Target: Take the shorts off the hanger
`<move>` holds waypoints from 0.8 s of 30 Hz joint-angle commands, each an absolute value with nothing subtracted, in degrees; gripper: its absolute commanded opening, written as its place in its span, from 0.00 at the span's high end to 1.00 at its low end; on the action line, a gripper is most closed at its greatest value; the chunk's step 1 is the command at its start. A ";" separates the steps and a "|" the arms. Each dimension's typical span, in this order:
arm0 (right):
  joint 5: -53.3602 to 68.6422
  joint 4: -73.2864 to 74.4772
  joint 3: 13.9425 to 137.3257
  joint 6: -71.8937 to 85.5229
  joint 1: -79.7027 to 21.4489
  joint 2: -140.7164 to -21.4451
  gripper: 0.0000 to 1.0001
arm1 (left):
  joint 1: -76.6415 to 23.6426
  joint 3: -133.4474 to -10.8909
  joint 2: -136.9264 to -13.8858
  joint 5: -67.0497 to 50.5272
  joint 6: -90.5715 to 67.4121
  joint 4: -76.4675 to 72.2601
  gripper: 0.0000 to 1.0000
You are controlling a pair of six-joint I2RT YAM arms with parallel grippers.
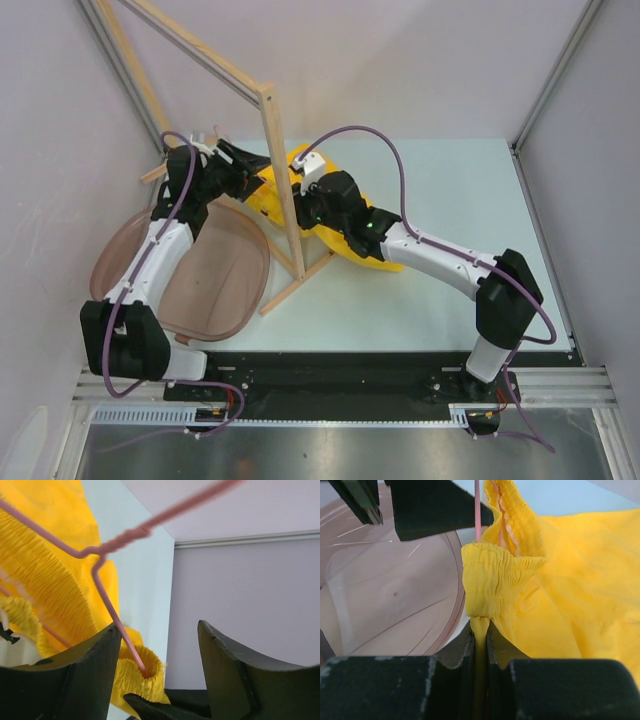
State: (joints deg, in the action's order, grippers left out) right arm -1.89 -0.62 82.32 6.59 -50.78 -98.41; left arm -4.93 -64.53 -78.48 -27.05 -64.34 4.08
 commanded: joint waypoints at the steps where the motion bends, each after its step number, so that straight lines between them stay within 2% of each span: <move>1: -1.23 -3.78 81.13 7.03 -51.33 -95.45 1.00 | -5.19 -69.95 -79.80 -21.72 -59.68 5.89 0.35; 7: -0.88 -3.87 79.19 7.82 -51.33 -93.08 1.00 | -5.71 -74.88 -84.98 -21.01 -56.95 8.88 0.44; 10: -0.61 -3.34 78.75 7.91 -51.33 -92.02 1.00 | -6.50 -74.88 -87.01 -21.09 -57.83 6.86 0.54; 11: 0.95 -2.99 78.58 8.00 -51.42 -91.33 1.00 | -6.85 -75.14 -87.53 -21.18 -57.83 6.51 0.71; 12: 1.14 -2.21 78.57 8.17 -51.24 -90.97 1.00 | -7.03 -75.49 -88.32 -21.18 -57.75 6.42 0.77; 14: 1.05 -1.24 78.31 8.43 -51.24 -90.18 1.00 | -7.64 -77.07 -89.12 -20.83 -56.35 6.68 0.96; 15: 1.23 -0.36 78.14 9.13 -51.15 -89.57 1.00 | -7.91 -77.69 -89.56 -20.83 -55.73 6.94 1.00; 18: 0.35 2.71 78.22 12.81 -50.28 -88.34 0.72 | -9.14 -77.87 -89.12 -21.36 -54.23 3.96 1.00; 19: 0.61 2.81 78.22 13.61 -49.32 -88.07 0.55 | -9.58 -77.70 -88.69 -20.92 -54.23 4.74 1.00; 22: 2.98 1.94 78.22 15.90 -47.73 -87.98 0.38 | -11.33 -76.82 -86.85 -17.85 -53.70 6.06 1.00; 24: 3.34 1.32 78.22 16.61 -46.67 -87.80 0.34 | -12.39 -75.77 -86.05 -16.09 -54.49 5.72 1.00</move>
